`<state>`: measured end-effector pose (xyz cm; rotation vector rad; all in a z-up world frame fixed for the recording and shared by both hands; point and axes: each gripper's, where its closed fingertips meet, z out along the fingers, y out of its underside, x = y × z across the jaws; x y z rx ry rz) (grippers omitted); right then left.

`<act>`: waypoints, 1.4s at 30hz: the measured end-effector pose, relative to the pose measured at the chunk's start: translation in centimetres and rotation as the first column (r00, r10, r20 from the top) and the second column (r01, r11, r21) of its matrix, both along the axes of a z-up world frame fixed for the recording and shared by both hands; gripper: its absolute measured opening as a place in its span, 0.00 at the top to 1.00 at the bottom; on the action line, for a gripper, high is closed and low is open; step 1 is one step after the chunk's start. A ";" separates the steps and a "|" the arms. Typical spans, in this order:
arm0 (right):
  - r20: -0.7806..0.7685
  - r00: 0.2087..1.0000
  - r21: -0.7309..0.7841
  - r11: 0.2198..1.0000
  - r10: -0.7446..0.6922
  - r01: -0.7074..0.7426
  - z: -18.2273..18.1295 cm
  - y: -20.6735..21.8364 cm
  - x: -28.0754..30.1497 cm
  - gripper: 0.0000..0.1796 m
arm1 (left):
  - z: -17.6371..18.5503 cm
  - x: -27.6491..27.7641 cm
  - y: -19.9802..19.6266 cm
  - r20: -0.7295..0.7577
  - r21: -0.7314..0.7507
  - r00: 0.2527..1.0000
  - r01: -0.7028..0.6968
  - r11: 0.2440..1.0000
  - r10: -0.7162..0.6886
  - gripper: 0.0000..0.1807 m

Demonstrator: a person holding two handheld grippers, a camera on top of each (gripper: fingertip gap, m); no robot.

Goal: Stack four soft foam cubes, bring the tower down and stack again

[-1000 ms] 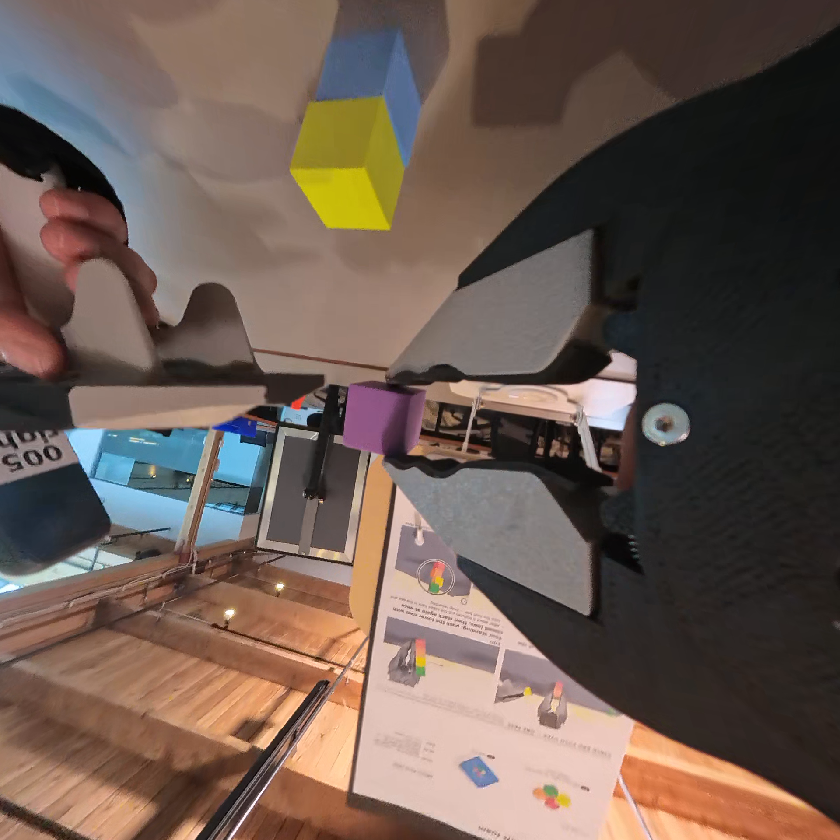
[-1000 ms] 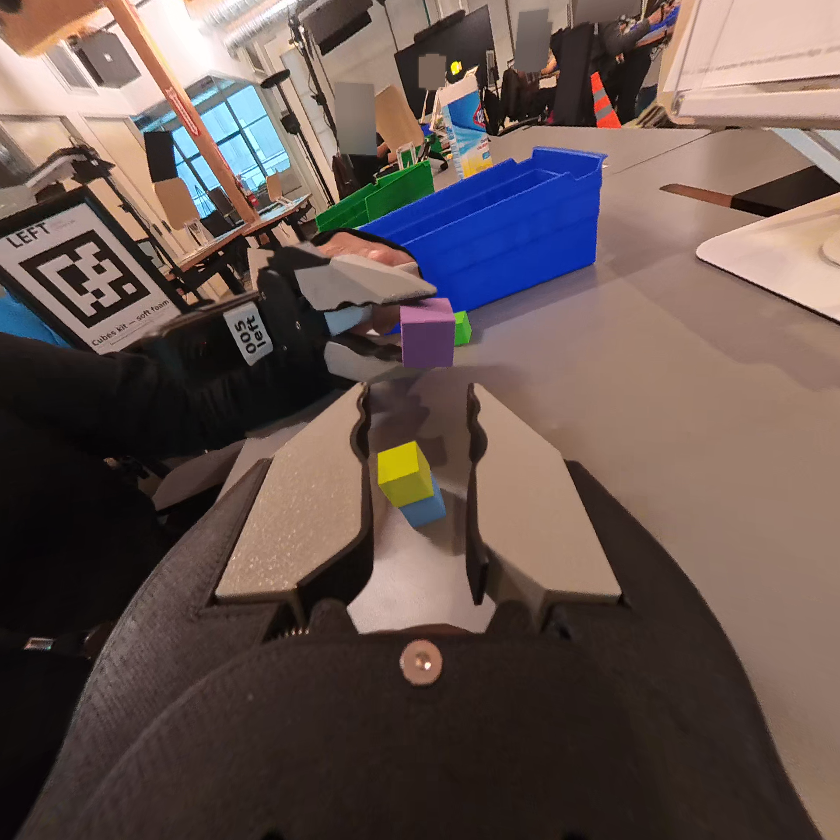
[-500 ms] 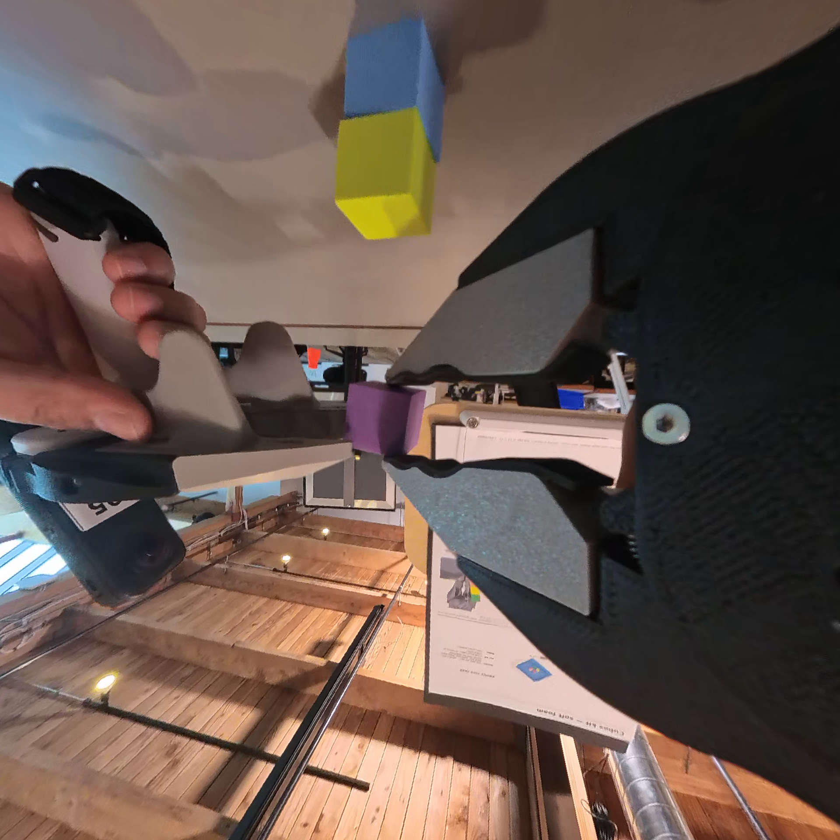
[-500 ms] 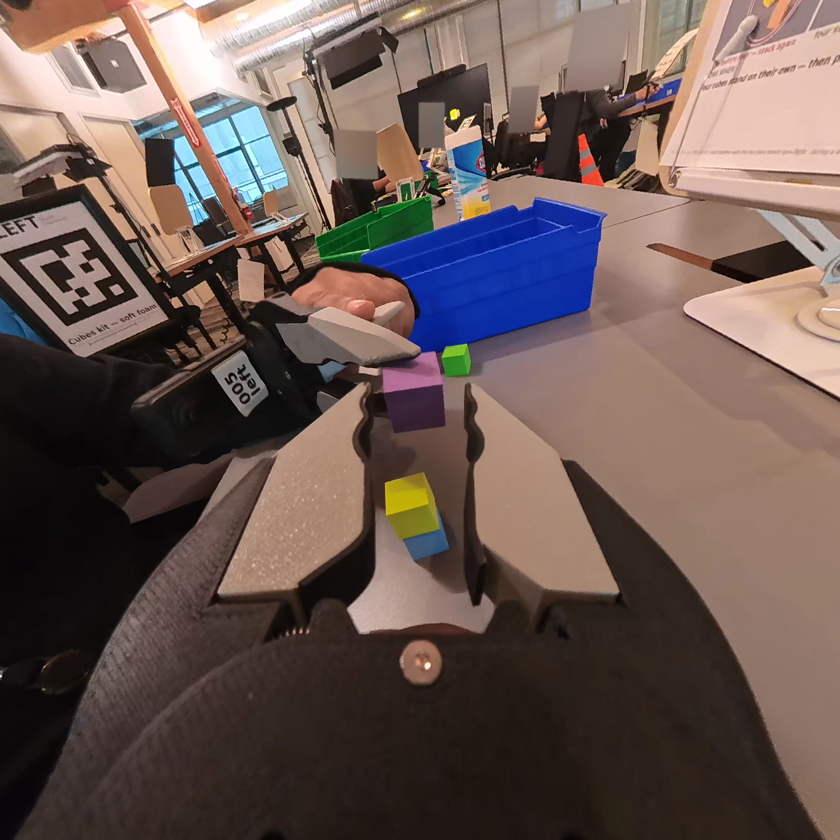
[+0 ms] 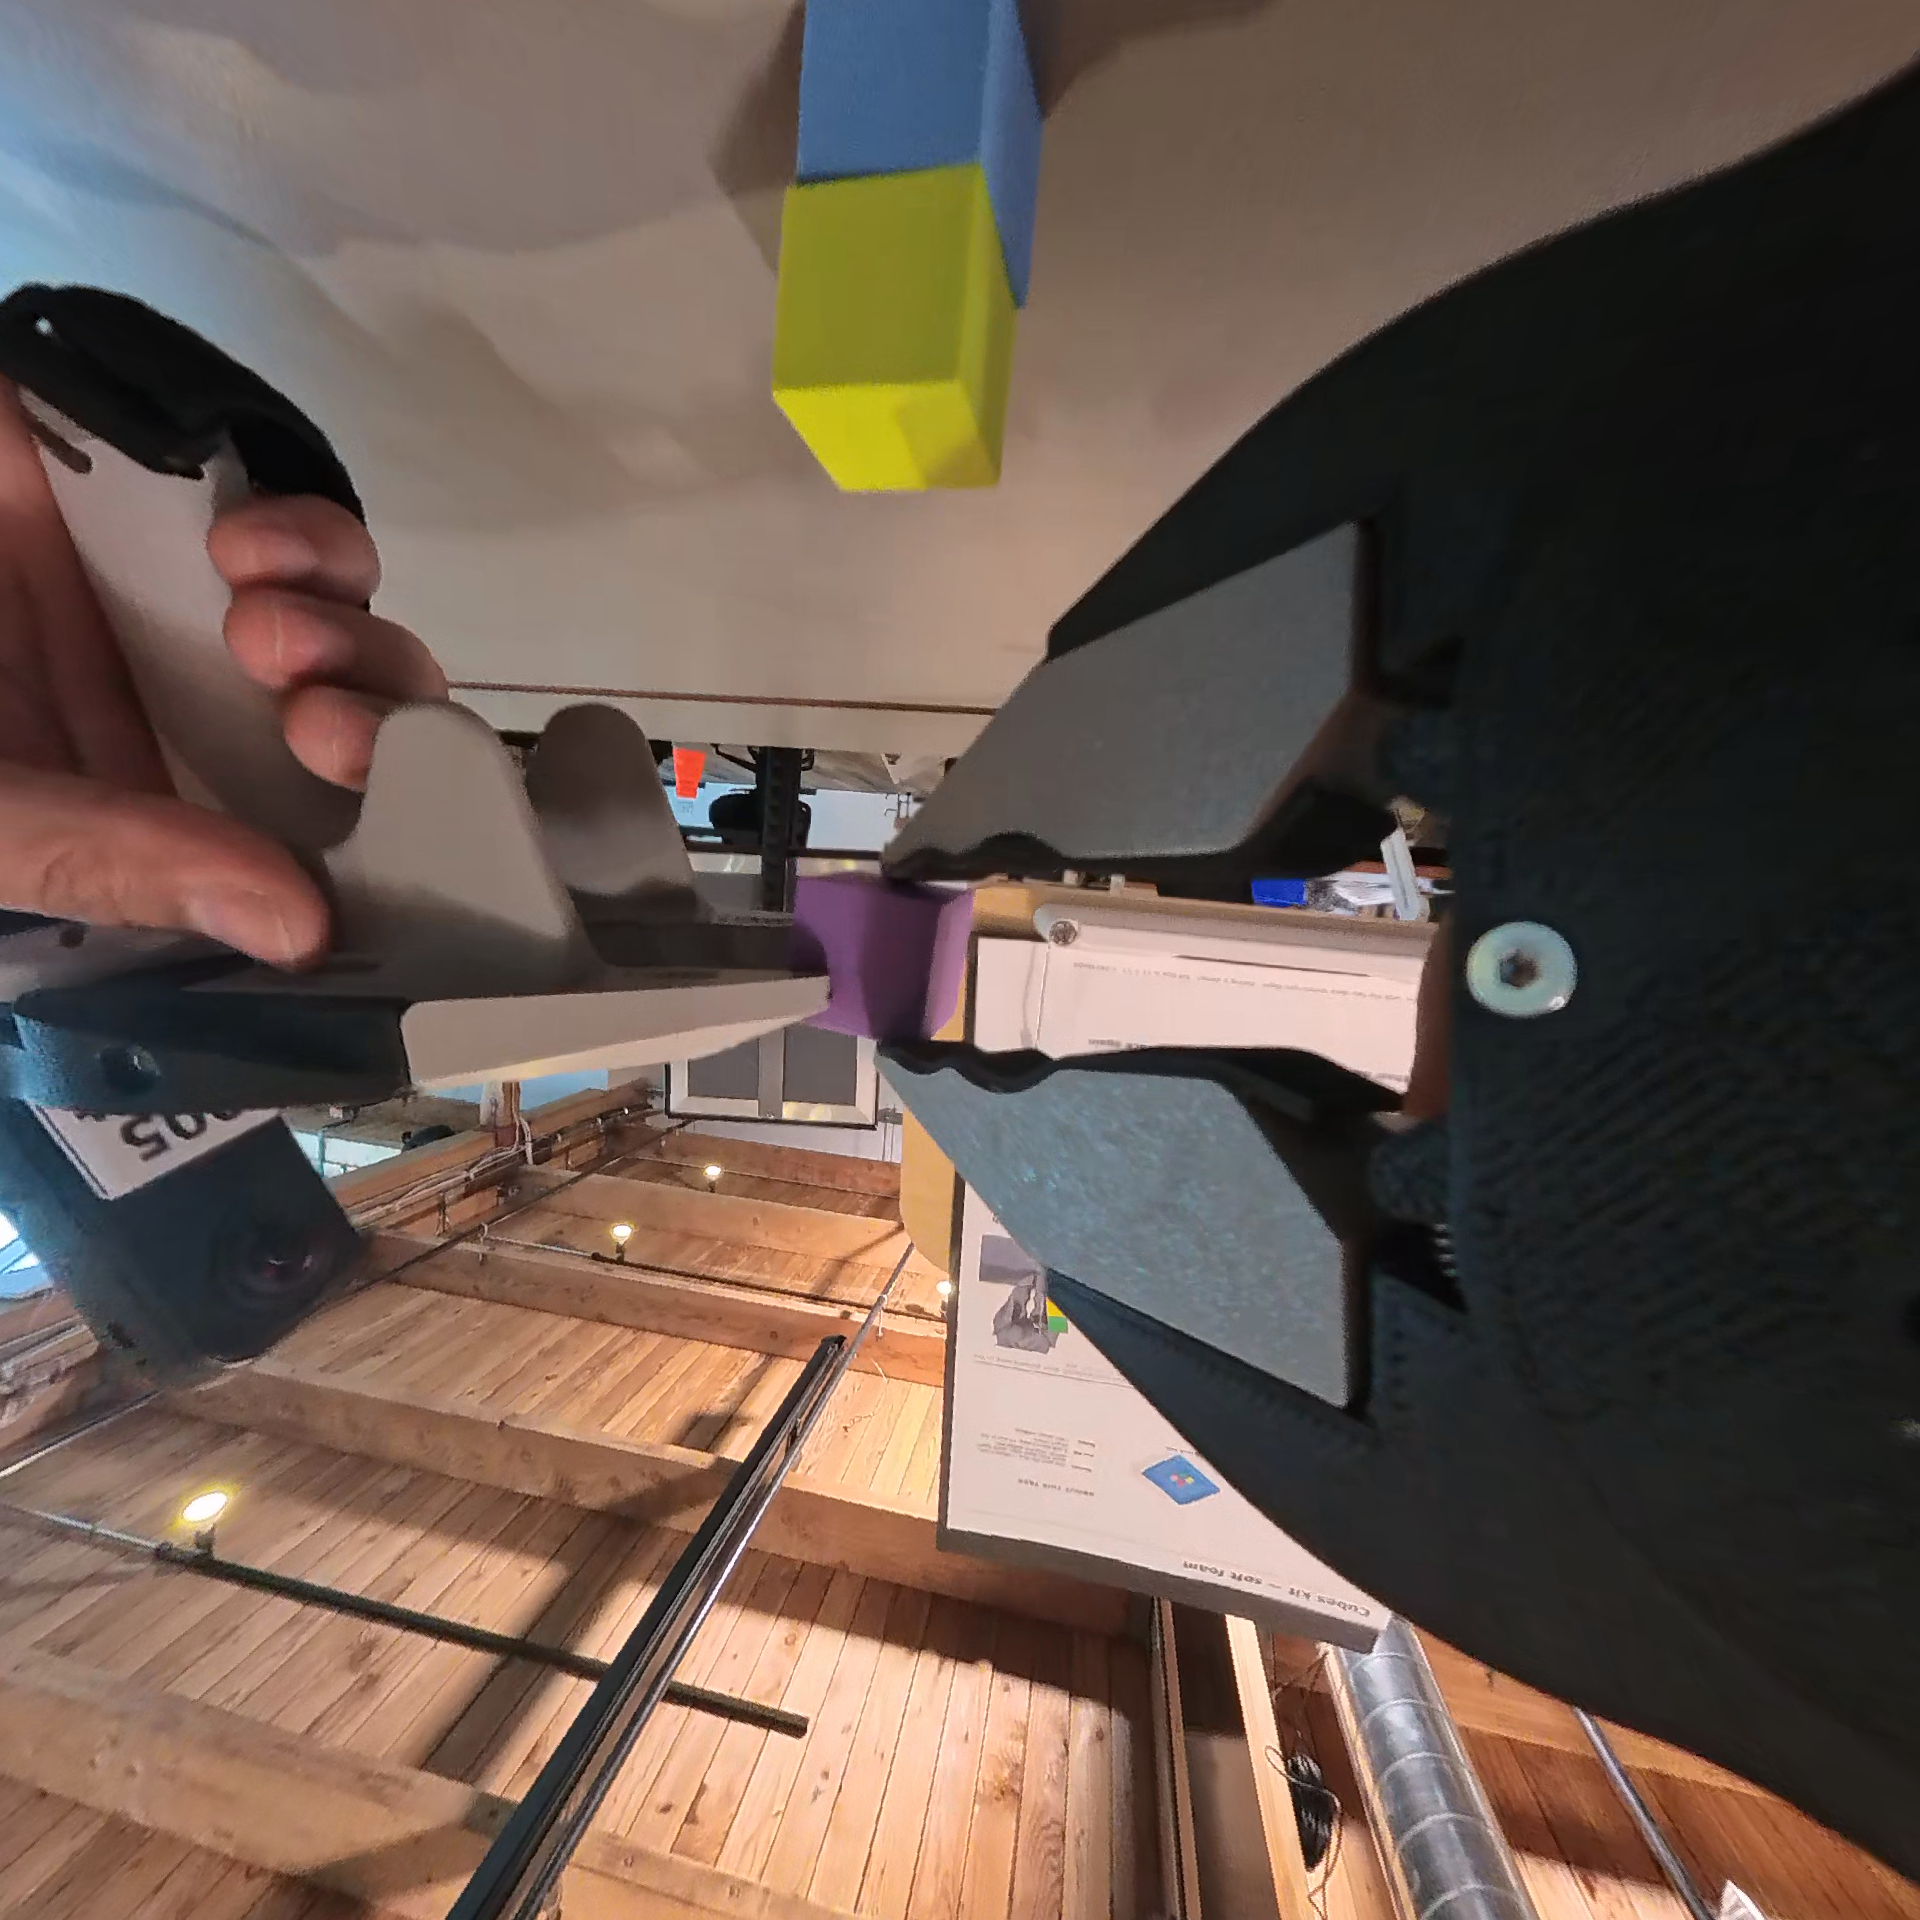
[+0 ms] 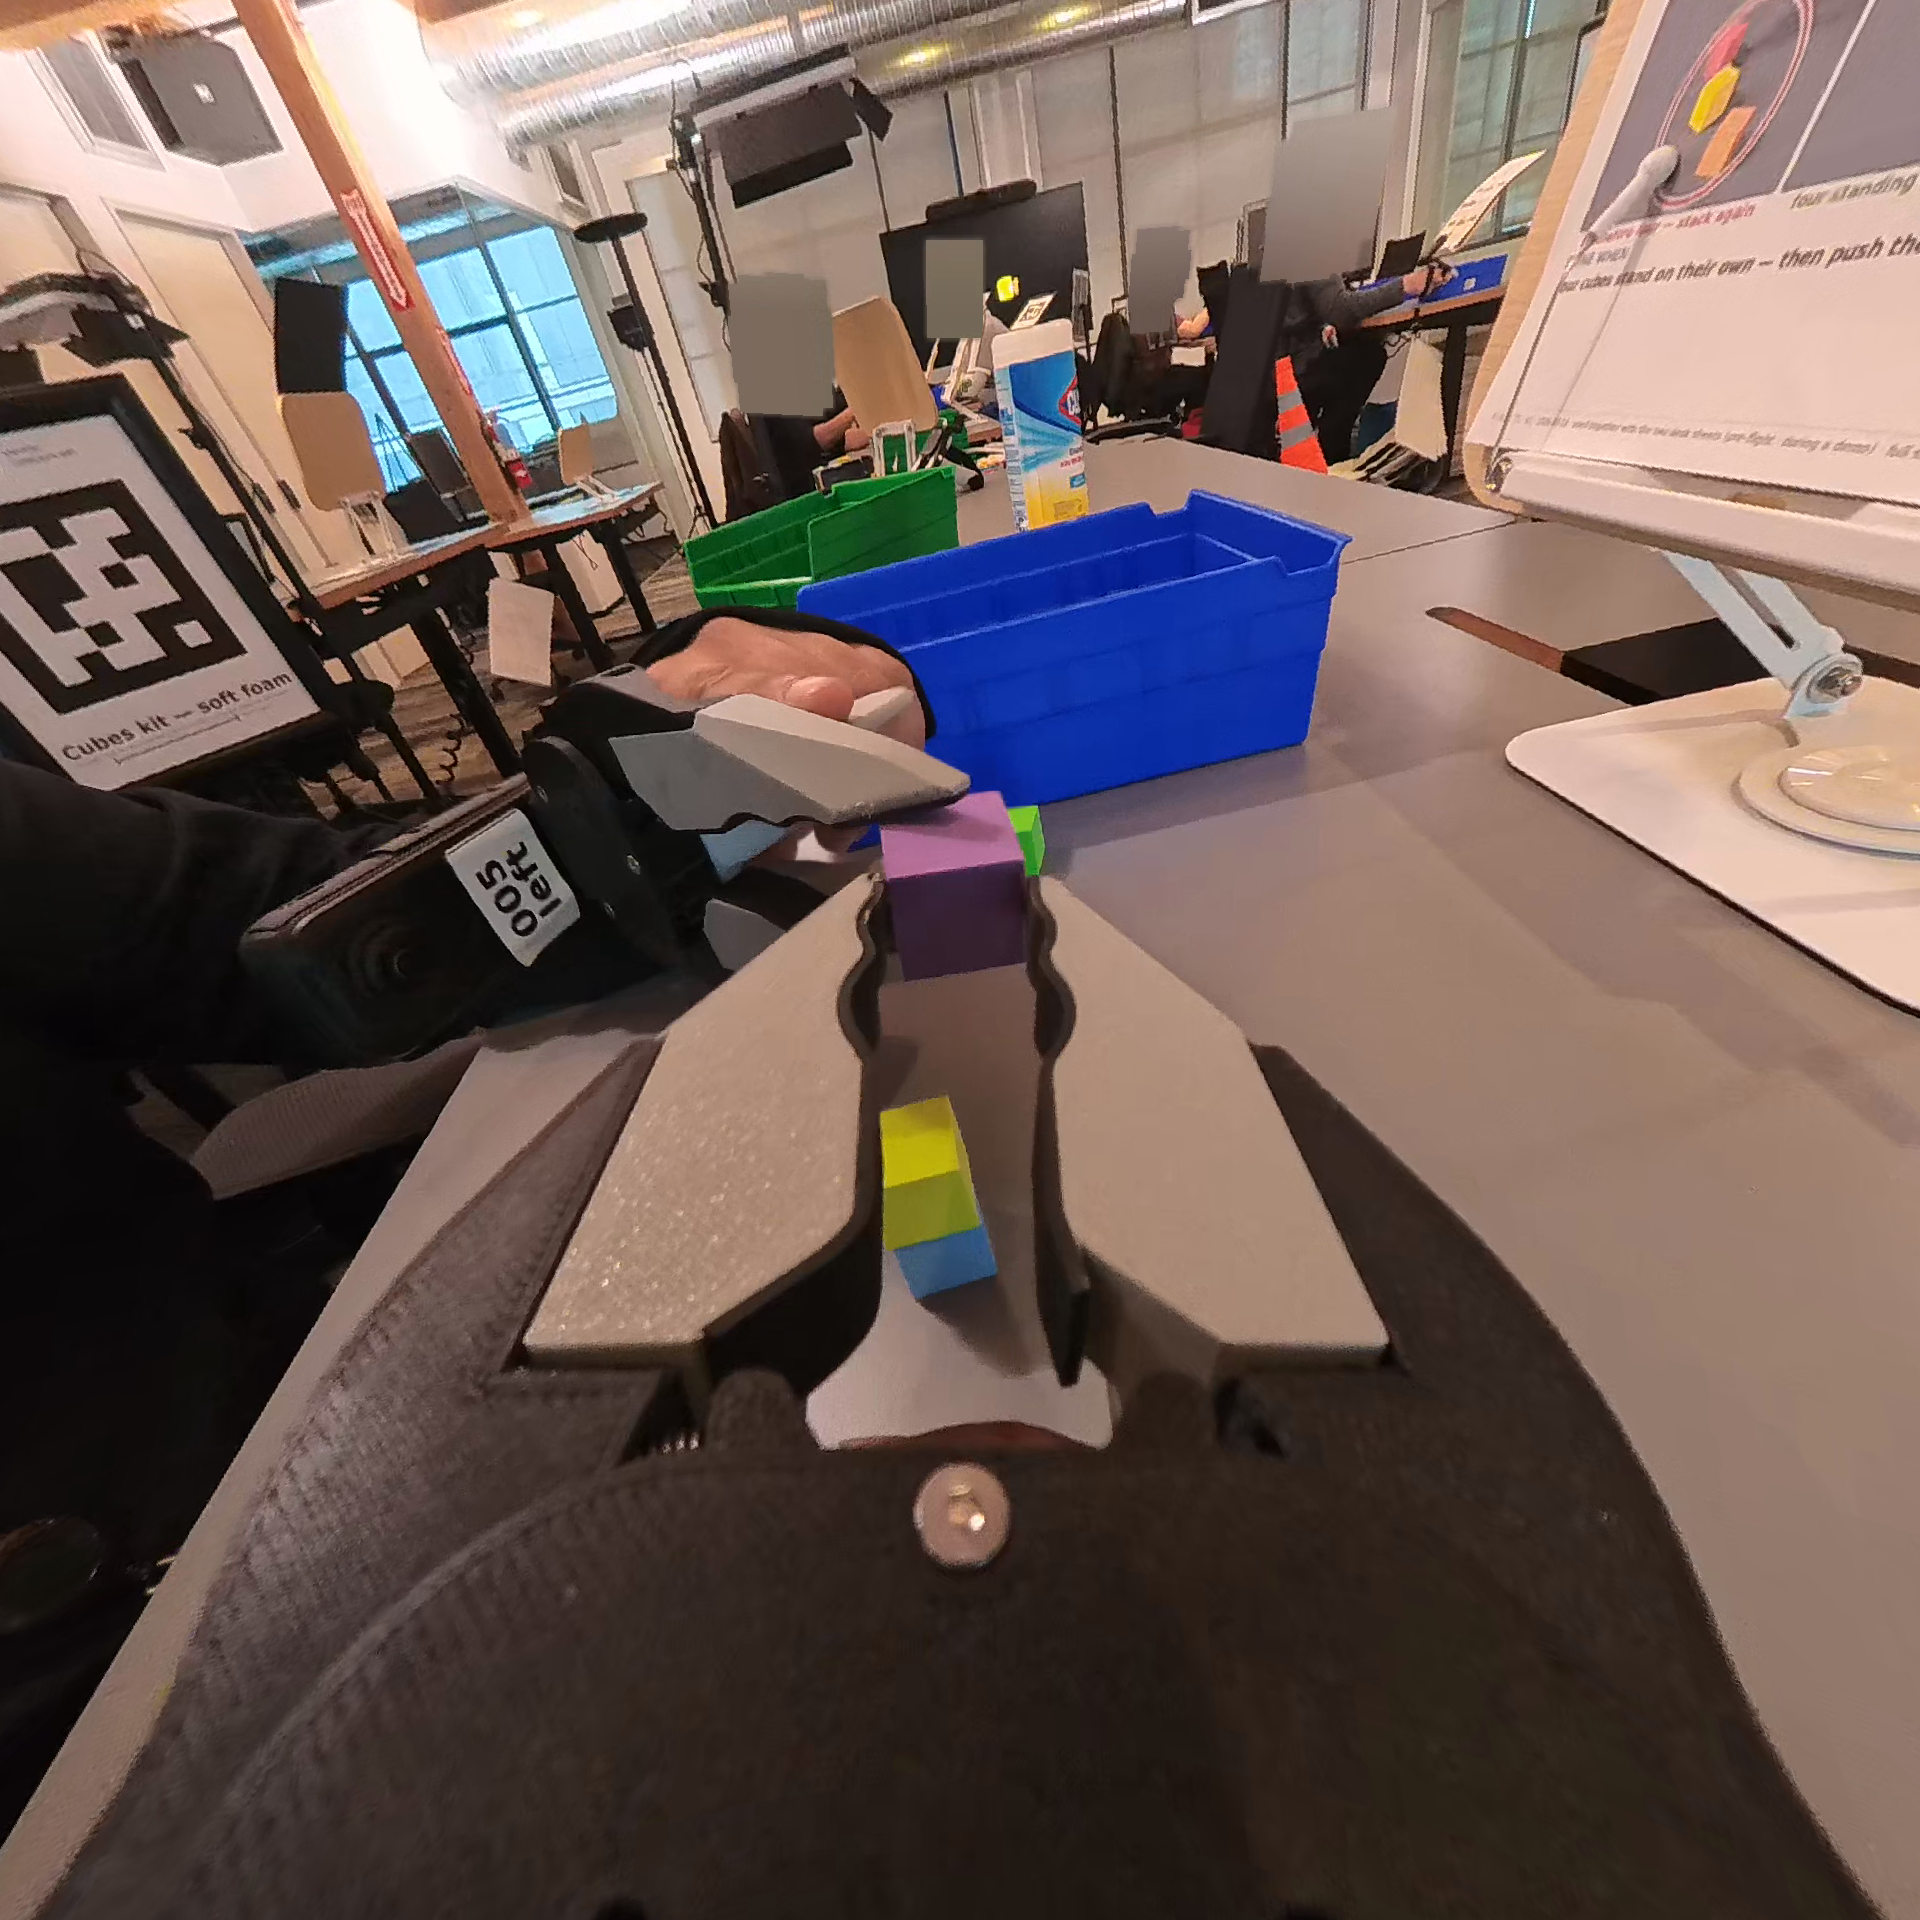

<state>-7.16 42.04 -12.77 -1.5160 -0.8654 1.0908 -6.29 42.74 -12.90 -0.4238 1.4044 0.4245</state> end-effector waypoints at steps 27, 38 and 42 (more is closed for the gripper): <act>-0.018 0.999 0.032 0.998 0.048 -0.047 0.9 -1.1 -0.1 0.87 | 0.6 -0.2 -1.1 0.050 -0.058 0.995 0.088 0.994 -0.085 0.85; -0.020 0.998 0.024 0.998 0.056 -0.056 0.9 -1.1 -0.2 0.87 | 0.4 -0.3 -1.4 0.036 -0.050 0.994 0.102 0.993 -0.100 0.85; -0.022 0.998 0.016 0.998 0.066 -0.066 0.8 -1.2 -0.2 0.86 | 0.4 -0.2 -1.5 0.033 -0.049 0.994 0.109 0.993 -0.108 0.86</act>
